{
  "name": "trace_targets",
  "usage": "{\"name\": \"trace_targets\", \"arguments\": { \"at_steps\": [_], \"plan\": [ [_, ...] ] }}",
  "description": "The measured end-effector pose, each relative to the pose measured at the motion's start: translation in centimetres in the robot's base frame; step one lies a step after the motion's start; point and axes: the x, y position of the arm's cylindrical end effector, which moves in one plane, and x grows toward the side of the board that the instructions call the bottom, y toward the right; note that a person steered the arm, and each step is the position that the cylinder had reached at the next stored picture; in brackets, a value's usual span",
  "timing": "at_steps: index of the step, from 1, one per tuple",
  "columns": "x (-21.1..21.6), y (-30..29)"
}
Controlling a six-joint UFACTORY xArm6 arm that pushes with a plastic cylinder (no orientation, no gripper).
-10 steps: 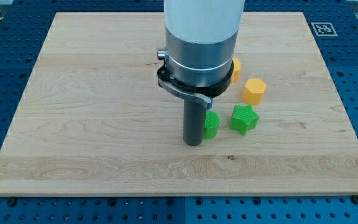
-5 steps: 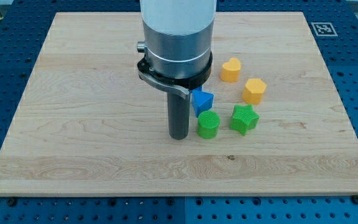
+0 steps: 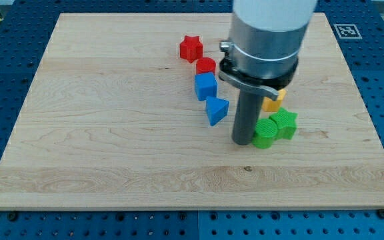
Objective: Push the green circle into the green star
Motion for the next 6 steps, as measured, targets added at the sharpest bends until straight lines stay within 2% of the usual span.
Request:
{"name": "trace_targets", "arguments": {
  "at_steps": [3,6],
  "plan": [
    [-0.1,1.8],
    [-4.3,2.4]
  ]
}}
